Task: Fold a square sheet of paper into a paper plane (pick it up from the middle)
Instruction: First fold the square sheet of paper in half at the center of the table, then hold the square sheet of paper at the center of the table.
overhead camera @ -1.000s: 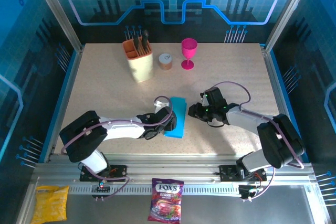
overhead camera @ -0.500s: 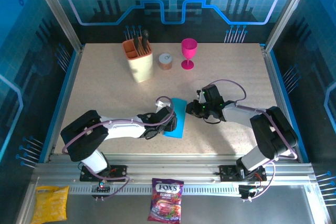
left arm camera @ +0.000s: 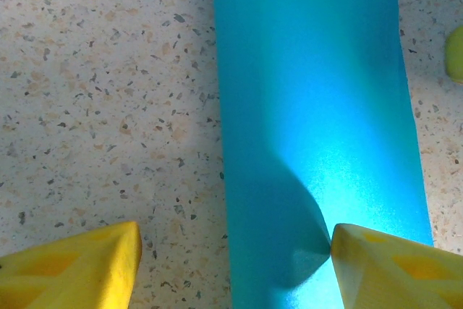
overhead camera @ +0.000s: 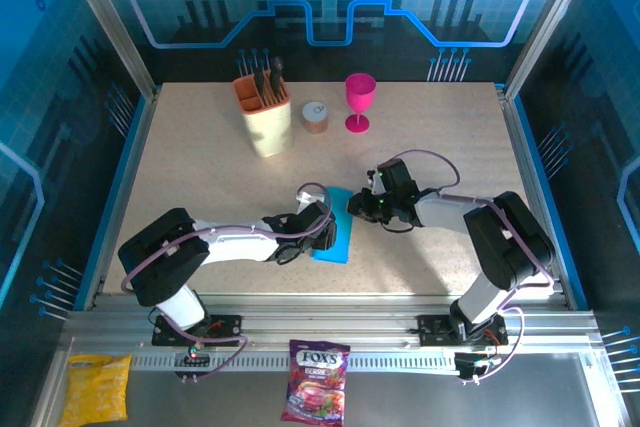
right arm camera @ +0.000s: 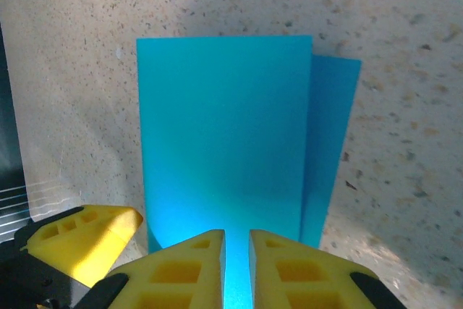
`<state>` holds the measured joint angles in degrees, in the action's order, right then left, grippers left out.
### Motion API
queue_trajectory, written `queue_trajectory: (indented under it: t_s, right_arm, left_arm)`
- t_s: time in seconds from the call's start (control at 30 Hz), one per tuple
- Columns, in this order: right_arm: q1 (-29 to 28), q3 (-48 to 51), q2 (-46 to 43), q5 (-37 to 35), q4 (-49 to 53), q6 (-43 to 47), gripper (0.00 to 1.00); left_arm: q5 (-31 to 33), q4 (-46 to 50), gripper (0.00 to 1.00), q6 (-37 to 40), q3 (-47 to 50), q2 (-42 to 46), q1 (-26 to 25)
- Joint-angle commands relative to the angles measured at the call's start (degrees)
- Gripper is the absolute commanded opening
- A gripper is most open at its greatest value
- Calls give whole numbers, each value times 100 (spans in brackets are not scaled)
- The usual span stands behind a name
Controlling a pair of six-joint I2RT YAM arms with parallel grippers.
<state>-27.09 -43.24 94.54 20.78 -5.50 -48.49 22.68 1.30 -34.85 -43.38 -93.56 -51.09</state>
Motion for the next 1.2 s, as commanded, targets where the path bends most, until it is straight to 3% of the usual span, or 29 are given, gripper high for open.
queue_trajectory:
  t_s: [0.0, 0.4, 0.77, 0.97, 1.17]
  right_arm:
    - [-99, -185, 220, 129, -65, -46, 17]
    - [-120, -112, 608, 111, -217, -143, 13]
    - [-138, 2, 626, 26, -215, -143, 12]
    - [-143, -9, 637, 25, -198, -135, 12]
    - [-138, -82, 695, 53, -160, -66, 12]
  left_arm:
    - [-48, 142, 71, 175, -101, -64, 47]
    - [-139, 195, 73, 211, -30, 61, 48]
    - [-526, 446, 77, 374, -308, 716, 297]
    - [-963, 511, 77, 832, -487, 564, 560]
    - [-1011, 512, 77, 1067, -538, 291, 633]
